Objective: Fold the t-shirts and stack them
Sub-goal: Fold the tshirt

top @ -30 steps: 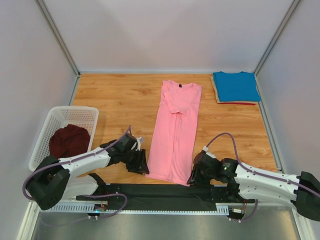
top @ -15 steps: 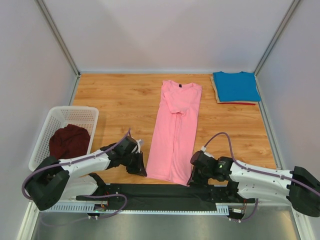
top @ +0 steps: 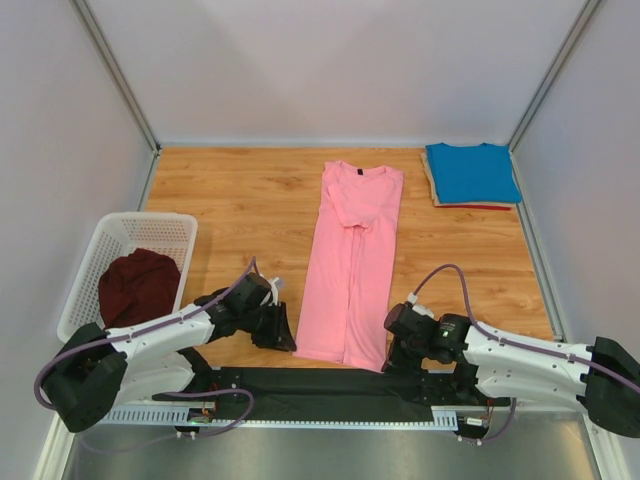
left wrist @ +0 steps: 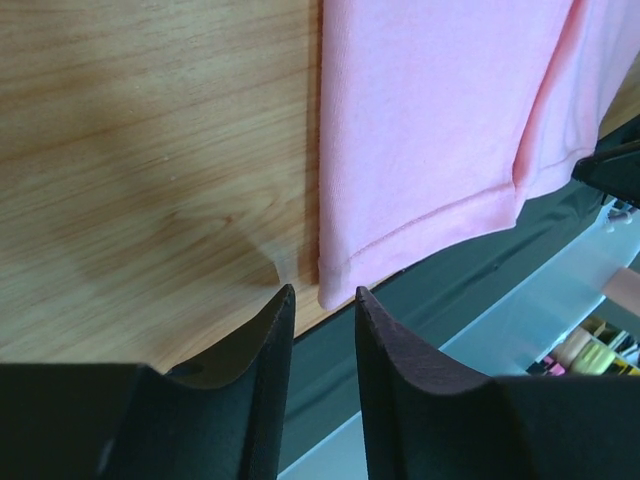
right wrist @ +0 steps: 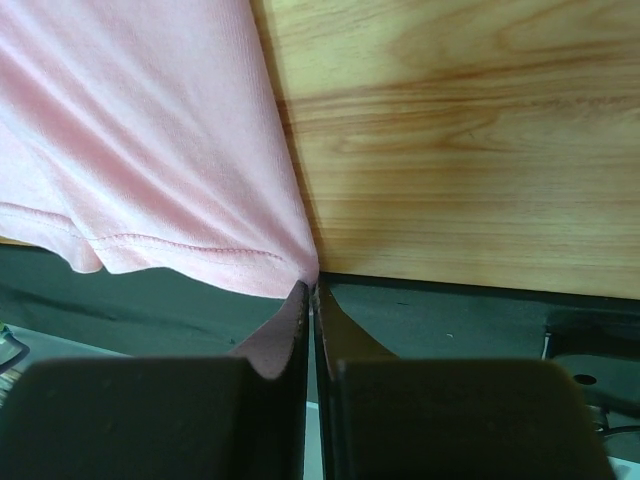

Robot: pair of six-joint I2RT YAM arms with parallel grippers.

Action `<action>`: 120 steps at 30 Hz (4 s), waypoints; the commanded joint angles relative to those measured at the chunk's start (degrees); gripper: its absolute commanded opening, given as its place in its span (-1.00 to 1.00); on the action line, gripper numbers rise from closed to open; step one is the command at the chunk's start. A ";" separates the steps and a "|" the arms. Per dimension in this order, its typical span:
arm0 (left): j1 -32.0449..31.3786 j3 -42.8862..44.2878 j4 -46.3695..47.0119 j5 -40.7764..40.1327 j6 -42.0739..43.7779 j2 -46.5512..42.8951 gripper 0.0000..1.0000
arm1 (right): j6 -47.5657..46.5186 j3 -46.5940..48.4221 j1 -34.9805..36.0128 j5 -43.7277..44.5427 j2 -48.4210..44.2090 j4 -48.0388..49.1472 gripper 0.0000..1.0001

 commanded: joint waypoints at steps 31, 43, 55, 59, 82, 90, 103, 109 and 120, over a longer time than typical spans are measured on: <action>-2.79 5.24 4.93 0.08 -6.56 5.45 -1.00 | -7.04 11.61 -1.17 10.88 1.47 -10.90 -0.99; 3.61 24.39 -5.26 -1.41 2.21 18.36 -1.00 | -29.86 24.60 -18.30 7.72 14.82 -10.64 -0.99; 13.29 47.94 -11.59 0.61 9.17 35.15 -1.00 | -47.64 44.56 -33.43 7.45 34.86 -11.60 -0.99; 14.96 54.03 -14.14 0.79 9.96 40.60 -1.00 | -50.02 50.45 -35.97 7.71 40.22 -12.13 -0.99; 20.50 71.70 -14.85 4.56 9.88 55.90 -1.00 | -54.86 67.68 -45.21 4.29 55.52 -13.54 -0.99; 21.55 74.86 -14.49 5.27 9.52 58.72 -1.00 | -55.83 71.64 -45.39 4.46 58.95 -13.28 -0.99; 21.64 78.91 -13.53 5.89 9.08 62.94 -1.00 | -55.39 75.16 -46.35 6.66 63.17 -13.63 -0.99; 21.64 79.35 -12.74 4.83 9.00 63.29 -1.00 | -55.30 76.39 -46.79 6.31 64.23 -13.19 -0.99; 21.73 80.32 -12.92 2.54 9.52 62.58 -1.00 | -54.59 77.00 -47.85 5.61 64.75 -11.96 -0.99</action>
